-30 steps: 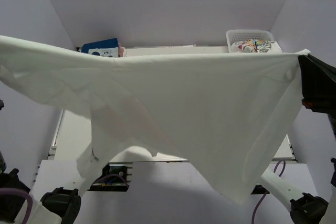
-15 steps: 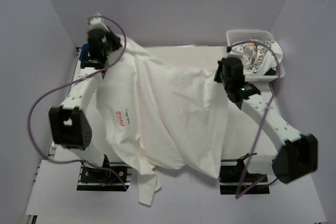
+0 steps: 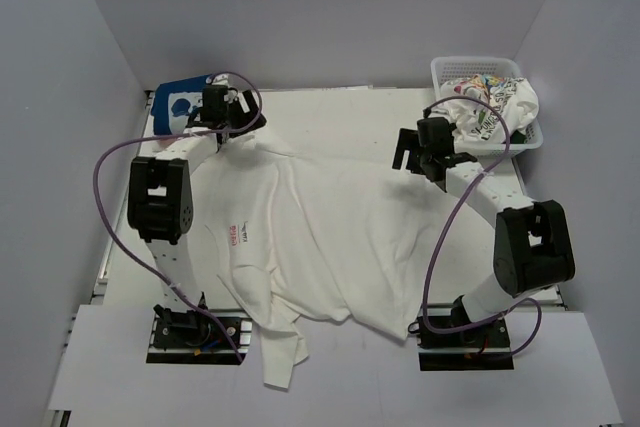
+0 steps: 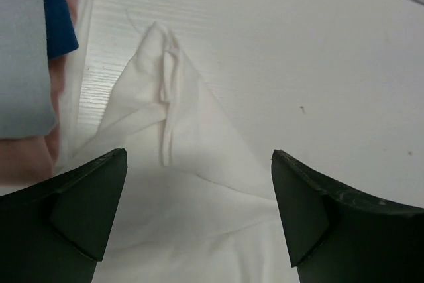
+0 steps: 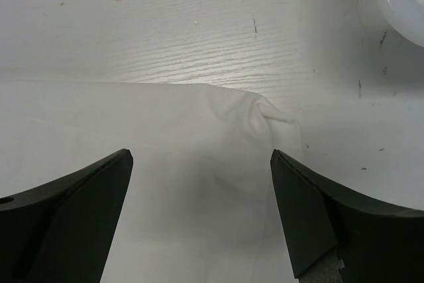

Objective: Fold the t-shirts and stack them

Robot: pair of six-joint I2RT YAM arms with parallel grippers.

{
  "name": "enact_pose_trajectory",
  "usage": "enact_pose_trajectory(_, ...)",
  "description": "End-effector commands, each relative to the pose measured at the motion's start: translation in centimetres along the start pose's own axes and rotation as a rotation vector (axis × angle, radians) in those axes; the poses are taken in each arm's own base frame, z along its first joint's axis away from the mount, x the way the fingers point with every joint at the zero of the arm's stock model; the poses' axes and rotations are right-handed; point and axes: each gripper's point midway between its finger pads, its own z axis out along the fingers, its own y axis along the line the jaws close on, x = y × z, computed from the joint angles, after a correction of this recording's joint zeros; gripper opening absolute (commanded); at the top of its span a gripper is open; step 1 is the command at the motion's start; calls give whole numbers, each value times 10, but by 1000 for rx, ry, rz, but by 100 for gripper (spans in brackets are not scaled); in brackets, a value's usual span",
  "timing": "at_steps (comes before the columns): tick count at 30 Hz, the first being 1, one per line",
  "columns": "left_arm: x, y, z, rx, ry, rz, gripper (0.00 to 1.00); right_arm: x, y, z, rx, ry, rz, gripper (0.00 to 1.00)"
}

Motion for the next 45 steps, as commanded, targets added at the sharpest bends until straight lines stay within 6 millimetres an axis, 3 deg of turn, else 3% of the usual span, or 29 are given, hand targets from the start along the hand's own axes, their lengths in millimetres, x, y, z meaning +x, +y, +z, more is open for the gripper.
enact_pose_trajectory(1, -41, -34, -50, 109, -127, 37, 100, -14, 1, -6, -43, -33, 60, 90)
enact_pose_trajectory(5, -13, -26, -68, 97, -73, 30, 100, 5, -9, 12, -63, 44, 106, 90)
enact_pose_trajectory(6, 3, -19, -69, 84, -43, 26, 100, 7, -12, 14, -66, 56, 115, 90)
enact_pose_trajectory(8, 11, -14, -76, 69, -38, 24, 100, 11, -13, 21, -98, 76, 143, 88)
enact_pose_trajectory(9, 26, -7, -75, 55, -6, 20, 100, 15, -16, 23, -106, 87, 144, 86)
enact_pose_trajectory(12, 38, -3, -76, 48, 11, 9, 100, 19, -7, 27, -182, 110, 142, 80)
enact_pose_trajectory(19, 74, 16, -61, -6, 106, -13, 100, 36, -17, 41, -160, 165, 146, 79)
enact_pose_trajectory(23, 88, 26, -53, -44, 143, -36, 100, 40, -13, 48, -181, 203, 157, 67)
enact_pose_trajectory(25, 94, 29, -50, -50, 157, -38, 100, 38, -14, 49, -174, 204, 159, 38)
enact_pose_trajectory(26, 99, 33, -48, -67, 172, -39, 100, 34, -17, 49, -149, 190, 162, 23)
enact_pose_trajectory(27, 103, 35, -46, -71, 182, -40, 100, 18, -18, 46, -140, 148, 168, 0)
enact_pose_trajectory(28, 99, 35, -45, -76, 170, -39, 100, 11, -20, 45, -124, 131, 174, 0)
enact_pose_trajectory(29, 104, 41, -44, -103, 182, -39, 100, -14, -29, 45, -69, 70, 185, 0)
enact_pose_trajectory(31, 109, 49, -42, -147, 190, -61, 100, -24, -40, 41, -17, 64, 197, 0)
enact_pose_trajectory(32, 109, 55, -40, -177, 190, -59, 100, -45, -44, 37, 0, 25, 208, 0)
enact_pose_trajectory(39, 119, 70, -34, -250, 220, -63, 100, -100, -56, 22, 11, -81, 248, 0)
enact_pose_trajectory(42, 123, 74, -28, -266, 234, -62, 100, -117, -62, 31, 27, -86, 246, 0)
enact_pose_trajectory(43, 123, 74, -28, -266, 234, -62, 100, -107, -66, 48, 51, -22, 246, 0)
enact_pose_trajectory(44, 123, 74, -25, -267, 236, -63, 100, -121, -70, 51, 72, -42, 244, 0)
enact_pose_trajectory(45, 121, 79, -26, -281, 229, -67, 100, -114, -77, 70, 106, 1, 213, 0)
